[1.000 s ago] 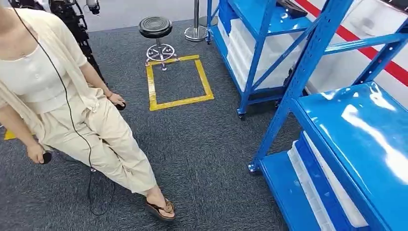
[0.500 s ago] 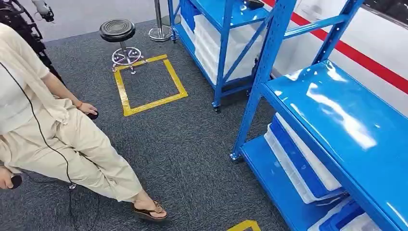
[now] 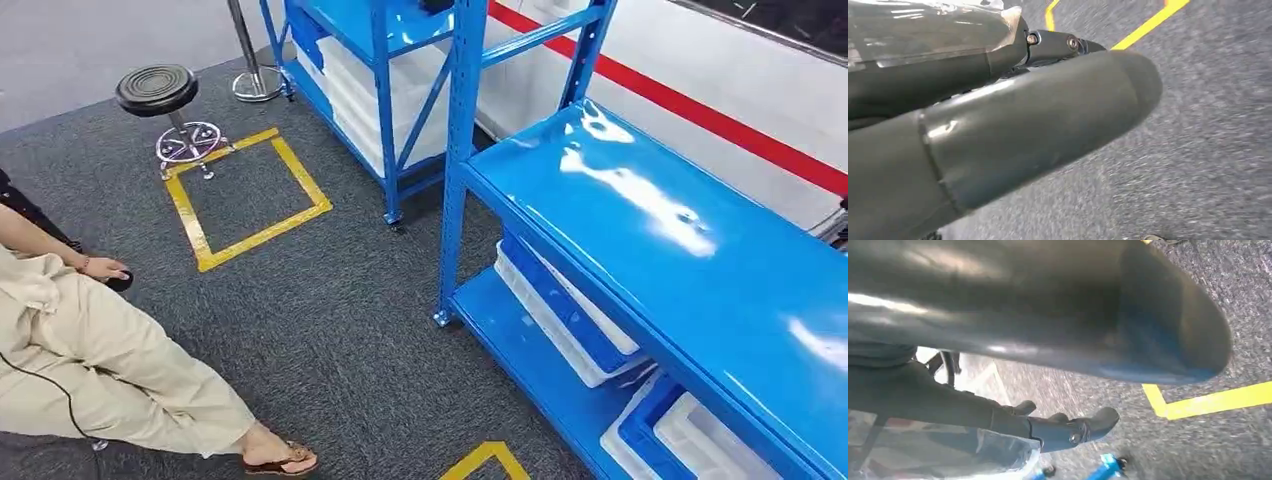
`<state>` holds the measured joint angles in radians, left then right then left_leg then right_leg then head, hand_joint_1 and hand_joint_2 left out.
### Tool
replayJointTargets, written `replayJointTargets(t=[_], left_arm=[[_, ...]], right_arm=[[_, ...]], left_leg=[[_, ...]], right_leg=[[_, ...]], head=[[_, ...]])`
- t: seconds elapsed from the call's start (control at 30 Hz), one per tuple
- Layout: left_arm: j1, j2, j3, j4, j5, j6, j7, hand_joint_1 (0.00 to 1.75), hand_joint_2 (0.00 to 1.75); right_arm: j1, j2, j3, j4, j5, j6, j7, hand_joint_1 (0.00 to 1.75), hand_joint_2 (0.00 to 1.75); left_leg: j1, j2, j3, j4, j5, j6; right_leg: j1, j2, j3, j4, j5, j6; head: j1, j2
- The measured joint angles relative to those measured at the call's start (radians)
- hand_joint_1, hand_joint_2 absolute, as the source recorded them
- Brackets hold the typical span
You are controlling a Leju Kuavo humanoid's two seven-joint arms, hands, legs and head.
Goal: Take the parts from the cabinet and place them on the table.
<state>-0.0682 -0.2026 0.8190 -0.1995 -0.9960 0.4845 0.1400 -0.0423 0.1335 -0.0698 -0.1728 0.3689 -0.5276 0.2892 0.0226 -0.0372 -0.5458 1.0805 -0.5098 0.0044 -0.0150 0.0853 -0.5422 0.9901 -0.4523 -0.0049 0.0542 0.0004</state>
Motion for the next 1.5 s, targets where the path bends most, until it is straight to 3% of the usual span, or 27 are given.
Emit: replayJointTargets(t=[0.03, 0.07, 0.17, 0.2, 0.23, 0.27, 0.33, 0.37, 0.4, 0.47, 0.5, 0.53, 0.57, 0.67, 0.7, 0.77, 0.87, 0.93, 1.0, 1.03, 1.07, 1.13, 1.33, 1.37, 1.4, 1.43, 1.5], left_arm=[[0.000, 0.002, -0.001, 0.000, -0.001, 0.000, 0.000, 0.00, 0.00], [0.001, 0.003, -0.002, 0.000, -0.001, -0.001, -0.001, 0.00, 0.00], [-0.002, 0.003, -0.005, 0.000, -0.006, -0.002, -0.003, 0.00, 0.00], [-0.002, 0.001, -0.006, 0.000, -0.008, -0.002, -0.003, 0.00, 0.00], [-0.003, 0.001, -0.006, 0.000, -0.008, -0.002, -0.003, 0.00, 0.00], [-0.002, 0.001, -0.006, 0.000, -0.008, -0.002, -0.003, 0.00, 0.00], [-0.001, 0.001, -0.006, 0.000, -0.008, -0.002, -0.002, 0.00, 0.00], [-0.001, 0.002, -0.005, 0.000, -0.008, -0.002, -0.002, 0.00, 0.00], [-0.001, 0.002, -0.005, 0.000, -0.008, -0.002, -0.002, 0.00, 0.00], [-0.002, 0.001, -0.005, 0.000, -0.008, -0.002, -0.002, 0.00, 0.00], [-0.002, 0.000, -0.005, 0.000, -0.008, -0.002, -0.002, 0.00, 0.00], [-0.002, 0.000, -0.005, 0.000, -0.006, -0.002, -0.002, 0.00, 0.00], [-0.001, 0.002, -0.005, 0.000, -0.005, -0.001, -0.003, 0.00, 0.00], [-0.007, 0.000, -0.005, 0.000, -0.002, 0.001, -0.004, 0.00, 0.00], [-0.009, -0.002, -0.005, 0.000, -0.002, 0.001, -0.004, 0.00, 0.00], [-0.009, -0.001, -0.004, 0.000, 0.002, 0.002, -0.006, 0.00, 0.00], [-0.003, -0.001, -0.003, 0.000, 0.004, 0.002, -0.008, 0.00, 0.00], [0.000, -0.001, -0.003, 0.000, 0.005, 0.002, -0.008, 0.00, 0.00], [-0.001, -0.001, -0.001, 0.000, 0.008, 0.002, -0.008, 0.00, 0.00], [0.000, -0.001, 0.000, 0.000, 0.008, 0.003, -0.009, 0.00, 0.00], [-0.001, 0.004, 0.002, 0.000, 0.008, 0.003, -0.009, 0.00, 0.00], [-0.002, 0.002, 0.003, 0.000, 0.010, 0.005, -0.010, 0.00, 0.00], [-0.002, 0.002, 0.003, 0.000, 0.010, 0.005, -0.010, 0.00, 0.00], [-0.003, 0.001, 0.005, 0.000, 0.012, 0.005, -0.008, 0.00, 0.00], [-0.001, -0.005, 0.012, 0.000, 0.015, 0.006, -0.006, 0.00, 0.00], [0.001, -0.007, 0.016, 0.000, 0.023, 0.007, -0.001, 0.00, 0.00], [0.001, -0.012, 0.021, 0.000, 0.025, 0.008, 0.005, 0.00, 0.00]], right_arm=[[-0.002, 0.001, -0.002, 0.000, 0.000, -0.001, 0.000, 0.00, 0.00], [-0.006, 0.003, -0.005, 0.000, -0.001, -0.002, 0.000, 0.00, 0.00], [-0.002, 0.003, -0.011, 0.000, -0.005, -0.003, 0.000, 0.00, 0.00], [-0.001, 0.002, -0.015, 0.000, -0.006, -0.004, 0.000, 0.00, 0.00], [-0.001, 0.002, -0.016, 0.000, -0.006, -0.004, 0.000, 0.00, 0.00], [-0.003, 0.003, -0.016, 0.000, -0.005, -0.004, 0.000, 0.00, 0.00], [-0.004, 0.002, -0.018, 0.000, -0.004, -0.004, 0.000, 0.00, 0.00], [-0.003, 0.002, -0.019, 0.000, -0.003, -0.004, 0.000, 0.00, 0.00], [-0.002, 0.002, -0.020, 0.000, -0.002, -0.004, 0.000, 0.00, 0.00], [0.001, 0.000, -0.022, 0.000, 0.000, -0.004, 0.000, 0.00, 0.00], [0.000, -0.001, -0.022, 0.000, 0.001, -0.004, 0.000, 0.00, 0.00], [-0.002, -0.001, -0.022, 0.000, 0.003, -0.004, 0.000, 0.00, 0.00], [-0.006, 0.001, -0.023, 0.000, 0.005, -0.004, -0.001, 0.00, 0.00], [-0.002, 0.000, -0.023, 0.000, 0.006, -0.004, -0.002, 0.00, 0.00], [-0.003, 0.000, -0.023, 0.000, 0.006, -0.004, -0.002, 0.00, 0.00], [-0.003, 0.000, -0.023, 0.000, 0.007, -0.004, -0.002, 0.00, 0.00], [-0.005, 0.001, -0.023, 0.000, 0.009, -0.003, -0.003, 0.00, 0.00], [-0.001, -0.002, -0.023, 0.000, 0.010, -0.003, -0.003, 0.00, 0.00], [0.000, -0.002, -0.023, 0.000, 0.013, -0.003, -0.003, 0.00, 0.00], [-0.001, -0.002, -0.023, 0.000, 0.016, -0.003, -0.003, 0.00, 0.00], [-0.003, 0.001, -0.023, 0.000, 0.016, -0.003, -0.003, 0.00, 0.00], [-0.002, 0.000, -0.023, 0.000, 0.019, -0.003, -0.003, 0.00, 0.00], [-0.002, 0.000, -0.023, 0.000, 0.019, -0.003, -0.003, 0.00, 0.00], [0.001, 0.000, -0.023, 0.000, 0.025, -0.003, -0.003, 0.00, 0.00], [-0.002, -0.005, -0.023, 0.000, 0.032, -0.003, -0.003, 0.00, 0.00], [-0.001, -0.011, -0.023, 0.000, 0.040, 0.003, -0.002, 0.00, 0.00], [0.004, -0.019, -0.022, 0.000, 0.047, 0.006, 0.003, 0.00, 0.00]], left_leg=[[0.003, -0.059, 0.020, -0.054, 0.012, 0.004], [0.003, -0.057, 0.027, -0.075, 0.005, 0.006], [-0.011, -0.023, 0.024, -0.075, 0.013, 0.021], [0.002, -0.004, 0.028, -0.092, 0.024, 0.035], [-0.005, 0.005, 0.029, -0.097, 0.027, 0.040], [-0.005, 0.021, 0.026, -0.097, 0.029, 0.046], [-0.010, 0.056, 0.023, -0.097, 0.028, 0.048], [-0.010, 0.071, 0.021, -0.097, 0.028, 0.048], [-0.010, 0.085, 0.021, -0.097, 0.028, 0.047], [-0.008, 0.109, 0.023, -0.096, 0.025, 0.043], [-0.007, 0.121, 0.026, -0.095, 0.023, 0.038], [-0.011, 0.130, 0.031, -0.092, 0.018, 0.030], [-0.018, 0.139, 0.031, -0.089, 0.010, 0.019], [-0.014, 0.164, 0.042, -0.091, 0.011, 0.006], [-0.007, 0.165, 0.043, -0.089, 0.003, -0.005], [0.001, 0.071, 0.018, -0.022, -0.050, -0.012], [0.000, 0.038, -0.098, 0.211, -0.152, -0.012], [0.000, 0.037, -0.104, 0.203, -0.112, -0.005], [-0.001, 0.020, -0.035, 0.047, -0.016, 0.009], [-0.002, -0.017, 0.002, -0.032, 0.019, 0.018], [-0.002, -0.065, 0.014, -0.065, 0.011, 0.026], [-0.011, -0.034, 0.015, -0.069, 0.013, 0.025], [-0.012, -0.033, 0.015, -0.069, 0.014, 0.026], [-0.016, -0.017, 0.016, -0.076, 0.019, 0.033], [-0.008, 0.024, 0.024, -0.104, 0.038, 0.052], [-0.011, 0.077, 0.019, -0.103, 0.037, 0.051], [-0.007, 0.111, 0.022, -0.100, 0.032, 0.043]], right_leg=[[0.002, 0.008, -0.003, 0.002, 0.000, 0.002], [0.011, 0.022, -0.011, 0.008, 0.000, 0.008], [0.002, 0.053, -0.038, 0.002, 0.014, 0.031], [0.007, 0.046, -0.038, 0.014, 0.010, 0.035], [0.006, -0.016, -0.053, 0.037, -0.006, 0.033], [0.008, -0.048, -0.083, 0.093, -0.040, 0.026], [0.002, -0.069, -0.164, 0.259, -0.110, 0.019], [0.001, -0.072, -0.189, 0.314, -0.123, 0.024], [-0.002, -0.074, -0.189, 0.320, -0.119, 0.033], [-0.009, -0.088, -0.113, 0.194, -0.068, 0.058], [-0.014, -0.113, -0.056, 0.093, -0.038, 0.068], [-0.017, -0.166, -0.011, 0.017, -0.024, 0.068], [-0.006, -0.173, -0.005, 0.010, -0.020, 0.060], [-0.001, -0.136, -0.022, 0.014, -0.018, 0.035], [-0.012, -0.121, -0.008, 0.010, -0.014, 0.025], [-0.013, -0.104, -0.010, 0.009, -0.009, 0.009], [-0.002, -0.064, -0.014, 0.010, -0.006, -0.003], [0.003, -0.035, -0.013, 0.011, -0.006, -0.003], [0.005, -0.007, -0.009, 0.011, -0.006, -0.002], [0.005, 0.004, -0.008, 0.011, -0.005, -0.001], [0.011, 0.010, -0.012, 0.015, -0.005, 0.002], [0.006, 0.029, -0.021, 0.012, 0.001, 0.012], [0.006, 0.031, -0.022, 0.012, 0.001, 0.014], [0.003, 0.045, -0.037, 0.008, 0.006, 0.026], [0.011, -0.043, -0.079, 0.099, -0.046, 0.021], [0.001, -0.071, -0.188, 0.322, -0.127, 0.029], [-0.014, -0.096, -0.089, 0.153, -0.056, 0.067]], head=[[0.000, 0.000], [0.001, 0.000], [0.001, 0.000], [0.001, 0.000], [0.001, 0.000], [0.010, 0.000], [0.010, 0.000], [0.011, 0.000], [0.011, 0.000], [0.011, 0.000], [0.011, 0.000], [0.011, 0.000], [0.012, 0.000], [0.004, 0.000], [0.005, 0.000], [0.000, 0.000], [0.000, 0.000], [0.000, 0.000], [0.000, 0.000], [0.000, 0.000], [0.001, 0.000], [0.001, 0.000], [0.001, 0.000], [0.000, 0.000], [0.008, 0.000], [0.008, 0.000], [0.008, 0.000]])
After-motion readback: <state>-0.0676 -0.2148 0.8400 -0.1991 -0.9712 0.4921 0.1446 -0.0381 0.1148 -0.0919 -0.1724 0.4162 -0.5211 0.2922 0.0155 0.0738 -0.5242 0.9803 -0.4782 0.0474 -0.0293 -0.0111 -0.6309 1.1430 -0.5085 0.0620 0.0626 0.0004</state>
